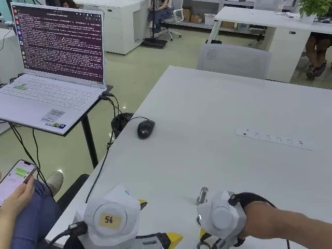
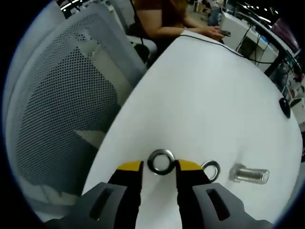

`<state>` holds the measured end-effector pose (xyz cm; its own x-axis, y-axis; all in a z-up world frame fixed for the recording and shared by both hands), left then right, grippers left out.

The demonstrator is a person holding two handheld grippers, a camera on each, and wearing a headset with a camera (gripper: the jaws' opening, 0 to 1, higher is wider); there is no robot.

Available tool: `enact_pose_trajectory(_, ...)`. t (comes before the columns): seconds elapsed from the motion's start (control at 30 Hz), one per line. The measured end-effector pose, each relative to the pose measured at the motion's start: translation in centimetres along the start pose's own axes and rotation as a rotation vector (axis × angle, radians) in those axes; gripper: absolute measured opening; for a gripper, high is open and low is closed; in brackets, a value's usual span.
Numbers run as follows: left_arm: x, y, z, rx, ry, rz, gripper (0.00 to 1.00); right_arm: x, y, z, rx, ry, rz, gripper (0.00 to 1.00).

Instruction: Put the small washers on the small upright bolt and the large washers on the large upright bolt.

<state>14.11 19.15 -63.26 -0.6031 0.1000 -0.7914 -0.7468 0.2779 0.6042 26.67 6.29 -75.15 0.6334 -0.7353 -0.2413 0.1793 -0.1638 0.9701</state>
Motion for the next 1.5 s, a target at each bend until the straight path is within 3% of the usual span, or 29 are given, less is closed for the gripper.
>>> enact_pose_trajectory(0.07, 0.0, 0.0, 0.0, 0.003, -0.001, 0.002, 0.61, 0.0, 0.0, -0.1, 0.014, 0.038, 0.01, 0.28)
enact_pose_trajectory(0.33, -0.1, -0.1, -0.2, 0.004, -0.007, 0.002, 0.61, 0.2, 0.0, -0.1, 0.02, 0.007, -0.001, 0.24)
enact_pose_trajectory(0.67, -0.1, 0.0, 0.0, -0.002, -0.007, 0.004, 0.61, 1.6, 0.5, 0.6, 0.069, -0.144, -0.068, 0.23)
enact_pose_trajectory(0.83, 0.0, -0.2, -0.3, 0.008, -0.011, 0.007, 0.61, 2.2, 1.0, 0.5, 0.092, -0.25, -0.111, 0.23)
enact_pose_trajectory(0.97, -0.3, -0.3, -0.4, 0.011, -0.014, 0.006, 0.61, 2.4, 1.7, 0.3, 0.115, -0.294, -0.137, 0.23)
enact_pose_trajectory(1.23, -0.5, -0.4, -0.4, 0.014, -0.018, 0.004, 0.61, 3.0, 4.8, -2.2, 0.229, -0.436, -0.211, 0.23)
enact_pose_trajectory(1.5, -0.5, -0.5, -0.5, 0.022, -0.019, 0.004, 0.61, 3.1, 8.3, -6.3, 0.341, -0.529, -0.243, 0.23)
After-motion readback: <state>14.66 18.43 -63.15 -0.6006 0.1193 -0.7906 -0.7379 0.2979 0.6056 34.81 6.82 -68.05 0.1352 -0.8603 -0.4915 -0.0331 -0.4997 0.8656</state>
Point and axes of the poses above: the centre of the closed fingertips' face, and the gripper's own axes: y roughly backward along the fingers, z roughly to its left, x roughly out of its underside, the point moved 8 cm from there along y, roughly backward along the fingers, and after that the axes turned 5 degrees about z, right-handed, at the moved point
